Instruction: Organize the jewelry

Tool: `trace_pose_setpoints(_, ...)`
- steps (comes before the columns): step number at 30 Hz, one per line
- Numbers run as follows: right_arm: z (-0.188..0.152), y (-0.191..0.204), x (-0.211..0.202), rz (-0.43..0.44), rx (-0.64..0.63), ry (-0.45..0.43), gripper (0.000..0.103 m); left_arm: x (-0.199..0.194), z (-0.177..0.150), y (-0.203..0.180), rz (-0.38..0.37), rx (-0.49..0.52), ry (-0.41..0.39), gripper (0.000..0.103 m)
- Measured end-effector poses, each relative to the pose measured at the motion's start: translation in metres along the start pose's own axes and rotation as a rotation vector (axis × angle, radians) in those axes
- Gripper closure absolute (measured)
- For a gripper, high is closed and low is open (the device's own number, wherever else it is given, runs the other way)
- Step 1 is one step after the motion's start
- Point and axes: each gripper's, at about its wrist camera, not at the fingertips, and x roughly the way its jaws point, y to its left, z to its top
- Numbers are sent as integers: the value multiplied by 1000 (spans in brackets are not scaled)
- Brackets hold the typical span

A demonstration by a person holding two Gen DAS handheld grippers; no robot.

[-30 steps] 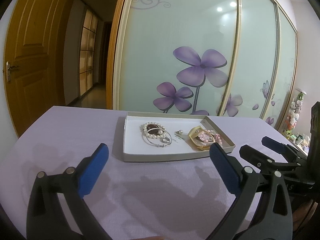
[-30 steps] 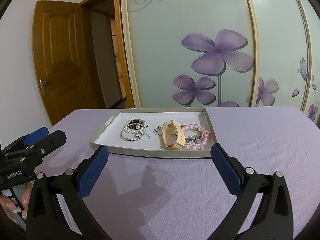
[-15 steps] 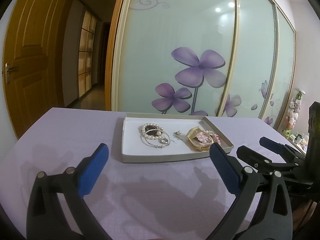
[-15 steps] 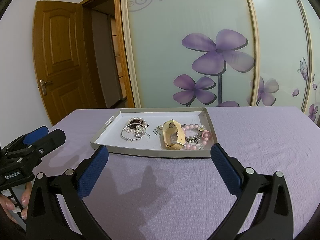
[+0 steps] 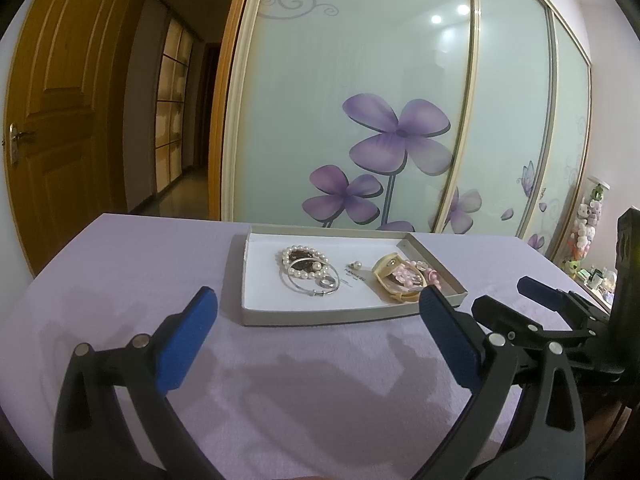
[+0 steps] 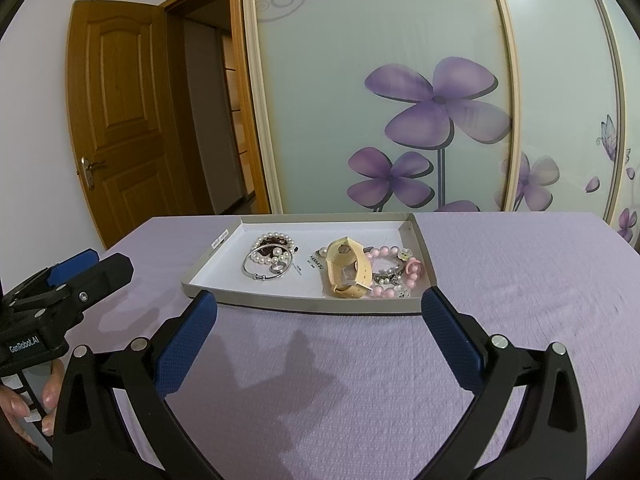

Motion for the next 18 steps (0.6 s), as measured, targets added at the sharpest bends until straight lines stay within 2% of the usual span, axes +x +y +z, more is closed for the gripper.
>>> trace_pose_setpoints(18, -2, -1, 0, 0, 1, 0, 1, 4, -1, -1, 3, -3, 3, 2)
